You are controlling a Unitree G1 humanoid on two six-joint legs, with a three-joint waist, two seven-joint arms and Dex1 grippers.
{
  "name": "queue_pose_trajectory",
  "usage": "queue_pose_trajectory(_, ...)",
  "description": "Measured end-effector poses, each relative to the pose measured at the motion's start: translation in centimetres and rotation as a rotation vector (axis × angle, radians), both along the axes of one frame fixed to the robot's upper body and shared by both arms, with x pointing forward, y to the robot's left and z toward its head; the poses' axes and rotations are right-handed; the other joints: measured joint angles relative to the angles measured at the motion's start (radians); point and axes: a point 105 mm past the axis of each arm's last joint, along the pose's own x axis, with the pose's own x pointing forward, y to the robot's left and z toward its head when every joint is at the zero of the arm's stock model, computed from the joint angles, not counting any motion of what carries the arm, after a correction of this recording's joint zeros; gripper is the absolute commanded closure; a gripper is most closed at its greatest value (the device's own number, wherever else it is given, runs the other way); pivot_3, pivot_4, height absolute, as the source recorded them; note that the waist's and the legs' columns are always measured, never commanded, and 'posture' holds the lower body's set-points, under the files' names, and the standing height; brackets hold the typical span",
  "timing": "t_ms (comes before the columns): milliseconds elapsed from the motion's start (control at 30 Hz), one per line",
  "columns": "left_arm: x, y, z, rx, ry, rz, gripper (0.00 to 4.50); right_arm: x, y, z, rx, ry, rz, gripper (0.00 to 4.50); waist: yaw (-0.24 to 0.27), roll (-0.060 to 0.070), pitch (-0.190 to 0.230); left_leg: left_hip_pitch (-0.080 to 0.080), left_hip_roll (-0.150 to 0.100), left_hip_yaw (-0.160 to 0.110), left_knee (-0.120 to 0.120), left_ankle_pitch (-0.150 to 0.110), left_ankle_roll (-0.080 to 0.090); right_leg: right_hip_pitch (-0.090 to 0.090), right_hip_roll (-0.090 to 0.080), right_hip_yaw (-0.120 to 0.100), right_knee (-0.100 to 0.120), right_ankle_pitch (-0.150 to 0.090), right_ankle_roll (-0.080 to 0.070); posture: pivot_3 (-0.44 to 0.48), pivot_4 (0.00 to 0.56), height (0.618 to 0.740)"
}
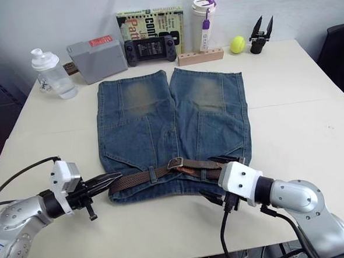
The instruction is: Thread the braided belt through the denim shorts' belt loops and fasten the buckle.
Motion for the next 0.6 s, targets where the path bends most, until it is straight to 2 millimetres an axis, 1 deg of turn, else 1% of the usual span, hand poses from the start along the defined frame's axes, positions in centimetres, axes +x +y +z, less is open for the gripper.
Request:
queue_pose_trajectory(167, 0.1, 0.0, 0.2, -0.003, 0.001, 0.013, 4.50, -0.8, 0.1, -2.5, -0.045, 0.041, -0.030, 0.05, -0.001, 0.000, 0.000, 0.000, 0.000, 0.001, 0.000, 0.000, 0.000, 0.000, 0.000, 0.000, 0.000, 0.000, 0.000, 0.000, 0.150, 0.726)
queue_pose_trajectory(300, 0.1, -0.3, 0.5, -0.003, -0.017, 0.017, 4.50, -0.2, -0.2, -3.0, -0.055, 0.010, -0.082, 0.05, -0.001, 0.000, 0.000, 0.000, 0.000, 0.001, 0.000, 0.000, 0.000, 0.000, 0.000, 0.000, 0.000, 0.000, 0.000, 0.000, 0.150, 0.726)
queue_pose_trajectory(400, 0.1, -0.6, 0.5, -0.005, -0.017, 0.011, 4.50, 0.3, -0.3, -3.1, -0.028, 0.001, -0.122, 0.05, -0.001, 0.000, 0.000, 0.000, 0.000, 0.001, 0.000, 0.000, 0.000, 0.000, 0.001, 0.000, 0.000, 0.000, 0.000, 0.000, 0.150, 0.726)
queue_pose_trajectory(533, 0.2, -0.9, 0.3, -0.004, -0.014, 0.010, 4.50, 0.8, -0.9, -3.7, -0.018, 0.040, -0.179, 0.05, 0.000, 0.000, 0.000, 0.000, 0.000, 0.001, 0.000, 0.000, 0.000, 0.000, 0.001, 0.000, 0.000, 0.000, 0.000, 0.000, 0.150, 0.726)
queue_pose_trajectory(600, 0.3, -1.0, 0.5, -0.004, -0.024, 0.007, 4.50, 1.3, -1.1, -3.7, 0.005, 0.051, -0.210, 0.05, -0.001, 0.000, 0.000, 0.000, 0.000, 0.001, 0.000, 0.000, 0.000, 0.000, 0.001, 0.000, 0.000, 0.000, 0.000, 0.000, 0.150, 0.726)
